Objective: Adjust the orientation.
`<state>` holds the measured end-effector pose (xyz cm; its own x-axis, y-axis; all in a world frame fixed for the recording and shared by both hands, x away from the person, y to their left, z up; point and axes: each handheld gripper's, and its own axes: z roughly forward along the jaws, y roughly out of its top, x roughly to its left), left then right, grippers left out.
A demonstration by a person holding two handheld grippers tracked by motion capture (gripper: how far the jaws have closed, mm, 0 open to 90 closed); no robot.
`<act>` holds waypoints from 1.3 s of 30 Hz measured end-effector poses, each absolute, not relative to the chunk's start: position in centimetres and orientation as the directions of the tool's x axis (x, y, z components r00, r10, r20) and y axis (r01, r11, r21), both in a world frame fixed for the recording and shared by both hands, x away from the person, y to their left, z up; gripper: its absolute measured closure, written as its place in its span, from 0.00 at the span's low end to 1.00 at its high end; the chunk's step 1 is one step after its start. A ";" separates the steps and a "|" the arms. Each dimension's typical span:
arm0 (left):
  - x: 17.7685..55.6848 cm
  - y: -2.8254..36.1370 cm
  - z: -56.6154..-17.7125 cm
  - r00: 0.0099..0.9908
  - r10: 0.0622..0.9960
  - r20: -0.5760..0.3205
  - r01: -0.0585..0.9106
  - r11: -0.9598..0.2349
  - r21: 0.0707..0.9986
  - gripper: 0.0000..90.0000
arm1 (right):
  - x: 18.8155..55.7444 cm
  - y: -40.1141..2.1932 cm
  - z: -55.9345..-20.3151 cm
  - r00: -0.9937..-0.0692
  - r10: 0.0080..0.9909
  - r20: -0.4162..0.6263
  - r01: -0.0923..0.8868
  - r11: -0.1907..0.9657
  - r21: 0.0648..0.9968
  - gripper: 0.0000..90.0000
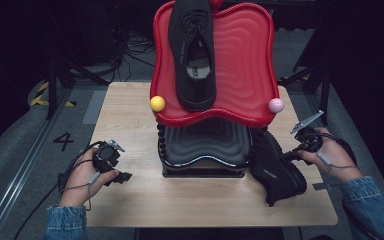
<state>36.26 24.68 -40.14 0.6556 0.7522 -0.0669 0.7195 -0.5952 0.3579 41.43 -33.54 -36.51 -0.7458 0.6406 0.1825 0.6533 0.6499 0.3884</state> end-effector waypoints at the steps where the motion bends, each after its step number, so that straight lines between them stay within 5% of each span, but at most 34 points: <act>1: 36.3 24.7 -40.3 0.647 0.760 -0.060 0.722 -0.584 0.371 0.31 | 41.5 -33.6 -36.5 -0.745 0.643 0.177 0.654 0.651 0.385 1.00; 18: 36.1 24.0 -40.3 0.676 0.733 -0.077 0.696 -0.601 0.393 0.29 | 43.2 -36.1 -36.2 -0.680 0.734 -0.009 0.698 0.650 0.300 1.00; 23: 36.1 23.6 -40.2 0.682 0.728 -0.073 0.691 -0.608 0.391 0.29 | 43.5 -38.3 -34.3 -0.634 0.773 -0.013 0.717 0.595 0.364 1.00; 39: 36.0 23.4 -40.4 0.687 0.723 -0.073 0.690 -0.618 0.377 0.29 | 39.1 -37.1 -31.3 -0.708 0.706 -0.019 0.666 0.677 0.314 0.97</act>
<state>35.99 23.39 -40.40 0.6873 0.7226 -0.0734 0.6898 -0.6178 0.3774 39.08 -37.07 -31.26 -0.7083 0.7057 -0.0185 0.6659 0.6766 0.3141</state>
